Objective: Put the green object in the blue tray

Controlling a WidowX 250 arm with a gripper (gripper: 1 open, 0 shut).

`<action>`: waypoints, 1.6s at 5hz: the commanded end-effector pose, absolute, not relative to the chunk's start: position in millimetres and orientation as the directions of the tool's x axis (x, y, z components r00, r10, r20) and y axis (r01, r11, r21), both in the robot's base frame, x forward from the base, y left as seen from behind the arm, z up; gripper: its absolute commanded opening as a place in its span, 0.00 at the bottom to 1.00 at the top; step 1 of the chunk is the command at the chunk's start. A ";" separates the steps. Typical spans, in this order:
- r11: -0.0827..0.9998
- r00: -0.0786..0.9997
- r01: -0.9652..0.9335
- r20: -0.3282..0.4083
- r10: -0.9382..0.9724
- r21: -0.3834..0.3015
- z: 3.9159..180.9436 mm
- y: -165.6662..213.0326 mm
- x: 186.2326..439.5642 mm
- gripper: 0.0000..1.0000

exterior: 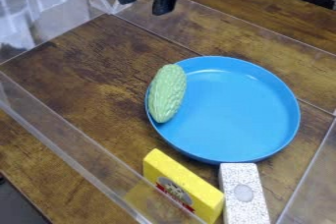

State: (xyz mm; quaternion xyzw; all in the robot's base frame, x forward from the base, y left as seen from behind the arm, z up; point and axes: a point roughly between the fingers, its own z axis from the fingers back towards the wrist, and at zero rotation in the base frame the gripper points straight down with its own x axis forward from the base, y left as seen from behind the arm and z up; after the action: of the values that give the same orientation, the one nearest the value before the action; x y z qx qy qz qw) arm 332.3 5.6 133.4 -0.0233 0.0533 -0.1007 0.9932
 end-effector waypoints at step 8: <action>0.974 0.974 0.225 -0.025 -0.225 -0.003 134.7 26.3 351.7 1.00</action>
State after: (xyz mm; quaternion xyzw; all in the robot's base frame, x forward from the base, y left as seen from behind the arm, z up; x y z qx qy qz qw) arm 350.2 21.5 113.9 -0.0064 0.0433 -0.1211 0.9917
